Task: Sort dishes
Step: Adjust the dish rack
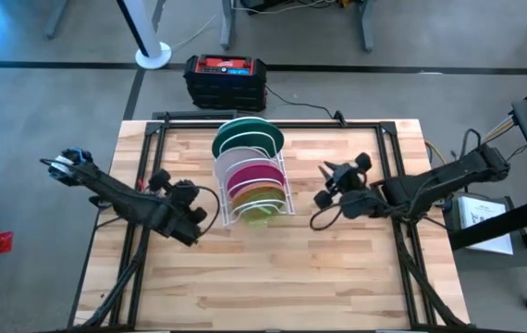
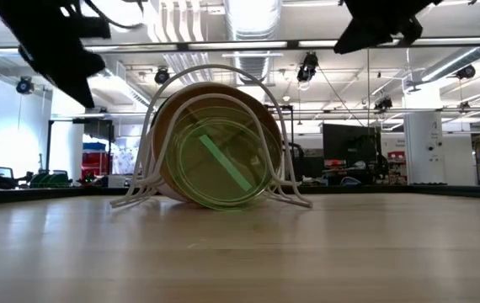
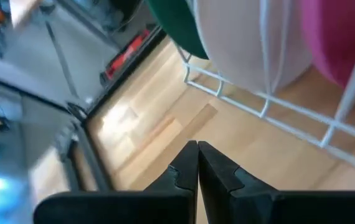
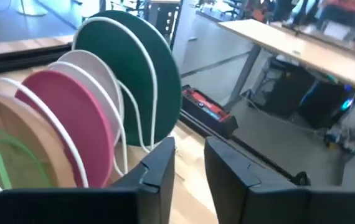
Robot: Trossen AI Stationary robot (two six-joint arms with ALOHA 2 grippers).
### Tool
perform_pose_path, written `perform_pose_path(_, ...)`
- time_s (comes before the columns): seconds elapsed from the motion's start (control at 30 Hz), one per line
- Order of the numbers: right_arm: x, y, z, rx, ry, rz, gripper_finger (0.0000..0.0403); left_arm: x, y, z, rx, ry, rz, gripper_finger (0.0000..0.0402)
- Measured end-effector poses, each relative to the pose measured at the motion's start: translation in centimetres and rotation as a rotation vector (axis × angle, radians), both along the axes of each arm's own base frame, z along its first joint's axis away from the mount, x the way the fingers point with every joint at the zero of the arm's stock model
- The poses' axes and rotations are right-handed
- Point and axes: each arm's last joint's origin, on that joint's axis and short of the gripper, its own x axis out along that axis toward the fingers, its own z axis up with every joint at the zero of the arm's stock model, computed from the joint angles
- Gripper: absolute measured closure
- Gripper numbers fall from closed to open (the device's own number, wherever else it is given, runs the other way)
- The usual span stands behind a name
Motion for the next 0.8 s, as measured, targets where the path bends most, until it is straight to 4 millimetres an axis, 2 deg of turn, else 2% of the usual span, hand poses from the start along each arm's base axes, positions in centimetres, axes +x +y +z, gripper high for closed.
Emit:
perform_pose_path(0.1,-0.6,-0.4,-0.4,0.009,-0.035,-0.006,0.0354,0.6,1.4,-1.7,-0.1,-0.05,0.067,0.0401)
perform_pose_path(0.27,-1.0,-0.5,-1.1,-0.002,-0.036,0.0,0.0383,1.5,3.9,-3.5,-0.282,-0.159,0.06,0.0401)
perform_pose_path(0.4,-0.8,-0.5,-1.5,0.006,-0.015,0.013,0.0399,0.3,5.7,-4.5,-0.376,-0.191,0.125,0.0401)
perform_pose_path(0.57,-0.5,-0.4,-2.0,0.002,0.008,0.017,0.0401,-1.5,7.2,-6.8,-0.458,-0.242,0.156,0.0401)
perform_pose_path(0.8,-0.4,-0.4,-2.0,-0.001,0.014,0.017,0.0402,-1.6,8.2,-9.2,-0.482,-0.364,0.113,0.0401)
